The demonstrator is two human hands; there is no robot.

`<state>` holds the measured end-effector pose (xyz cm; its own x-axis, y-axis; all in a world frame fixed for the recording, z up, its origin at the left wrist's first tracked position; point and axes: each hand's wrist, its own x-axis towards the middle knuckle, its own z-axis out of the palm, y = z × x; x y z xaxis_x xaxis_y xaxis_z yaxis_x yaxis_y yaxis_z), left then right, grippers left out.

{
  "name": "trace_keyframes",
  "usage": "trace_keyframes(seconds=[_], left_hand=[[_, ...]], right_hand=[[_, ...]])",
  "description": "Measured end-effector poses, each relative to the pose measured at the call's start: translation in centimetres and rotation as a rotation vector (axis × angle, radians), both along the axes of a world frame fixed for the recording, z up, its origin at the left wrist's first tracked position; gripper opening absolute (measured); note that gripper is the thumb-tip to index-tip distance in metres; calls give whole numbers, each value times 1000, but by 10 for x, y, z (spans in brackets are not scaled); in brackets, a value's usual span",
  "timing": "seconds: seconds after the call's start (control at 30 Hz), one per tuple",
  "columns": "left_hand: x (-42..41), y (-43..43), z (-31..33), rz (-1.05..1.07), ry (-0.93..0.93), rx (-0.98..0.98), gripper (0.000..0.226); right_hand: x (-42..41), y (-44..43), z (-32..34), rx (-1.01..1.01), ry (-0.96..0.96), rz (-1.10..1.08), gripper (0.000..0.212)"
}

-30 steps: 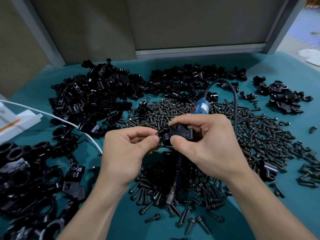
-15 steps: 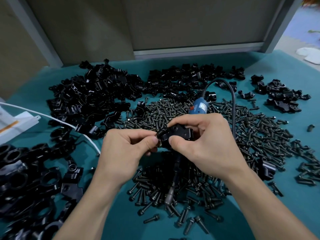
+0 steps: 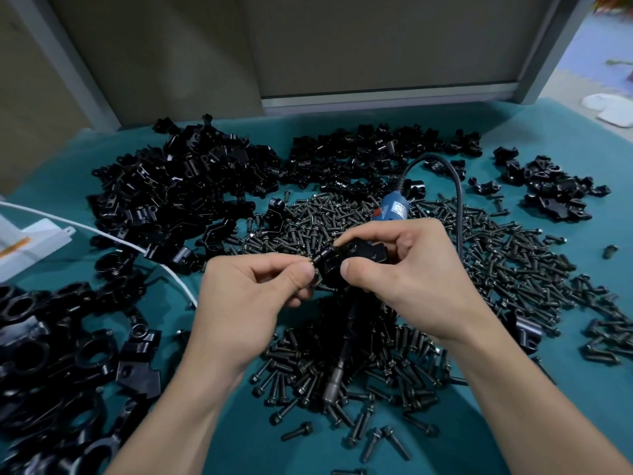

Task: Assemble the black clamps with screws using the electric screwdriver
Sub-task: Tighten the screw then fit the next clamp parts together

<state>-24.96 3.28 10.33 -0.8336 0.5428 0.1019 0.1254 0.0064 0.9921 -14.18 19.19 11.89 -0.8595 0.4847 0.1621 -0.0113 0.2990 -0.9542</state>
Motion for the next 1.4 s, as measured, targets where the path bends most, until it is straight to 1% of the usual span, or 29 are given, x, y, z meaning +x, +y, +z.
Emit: trace_keyframes(seconds=[0.03, 0.07, 0.1, 0.17, 0.2, 0.23, 0.3, 0.4, 0.43, 0.5, 0.6, 0.67, 0.73, 0.8, 0.93, 1.07, 1.13, 1.2, 1.27, 1.3, 1.33, 1.37, 1.4], left_hand=[[-1, 0, 1, -7, -35, 26, 14], [-1, 0, 0, 3, -37, 39, 19], [-2, -1, -1, 29, -2, 22, 27], [0, -1, -2, 91, 133, -38, 35], [1, -1, -2, 115, 184, -47, 36], [1, -1, -3, 124, 192, -30, 35], [0, -1, -3, 80, 95, 25, 22], [-4, 0, -2, 10, -37, 23, 13], [-5, 0, -2, -9, -64, 26, 11], [-4, 0, -2, -15, -66, 41, 19], [-1, 0, -1, 45, 11, 52, 33], [2, -1, -2, 105, 110, 34, 39], [5, -1, -3, 172, 244, 6, 40], [7, -1, -2, 202, 303, 7, 39], [3, 2, -4, 125, 124, -20, 29], [2, 2, -4, 93, 40, 32, 29], [2, 1, -5, 123, 100, 24, 33], [5, -1, -6, 196, 258, -38, 32], [10, -2, -6, 249, 443, -87, 31], [10, -2, -6, 258, 487, -86, 32], [9, -2, -6, 238, 440, -75, 32], [7, -1, -5, 180, 317, -54, 31], [6, 0, -3, 89, 156, -24, 29]], right_hand=[[0, -1, 0, 2, 2, 3, 16], [0, -2, 0, 6, 1, 7, 16], [-1, -3, 0, 10, -1, 12, 16], [-1, -4, -1, -5, -7, 25, 16], [-1, -4, -2, -16, -5, 33, 15], [-1, -3, -3, -24, 2, 34, 15], [-1, -3, -3, -33, 16, 17, 16], [-1, -3, -4, -23, 14, -9, 18], [-2, -4, -4, -23, 18, -13, 18], [-2, -4, -5, -44, 36, -15, 17], [-2, -5, -3, -84, 46, 3, 16], [-2, -6, -2, -113, 36, 26, 17], [-2, -6, 0, -167, 22, 43, 17], [-2, -4, 0, -220, 10, 50, 14], [-2, -2, -2, -253, 17, 24, 13], [-2, -4, -2, -141, 17, 24, 17], [-2, -5, -1, -83, 5, 37, 16], [-1, -4, -1, -76, -23, 46, 16], [-1, -3, 0, -125, -50, 54, 14], [-1, -2, 0, -168, -51, 56, 11], [-2, -2, 1, -213, -46, 50, 8], [-2, -2, 1, -254, -39, 32, 7], [-3, -2, 0, -287, -36, 7, 8]])
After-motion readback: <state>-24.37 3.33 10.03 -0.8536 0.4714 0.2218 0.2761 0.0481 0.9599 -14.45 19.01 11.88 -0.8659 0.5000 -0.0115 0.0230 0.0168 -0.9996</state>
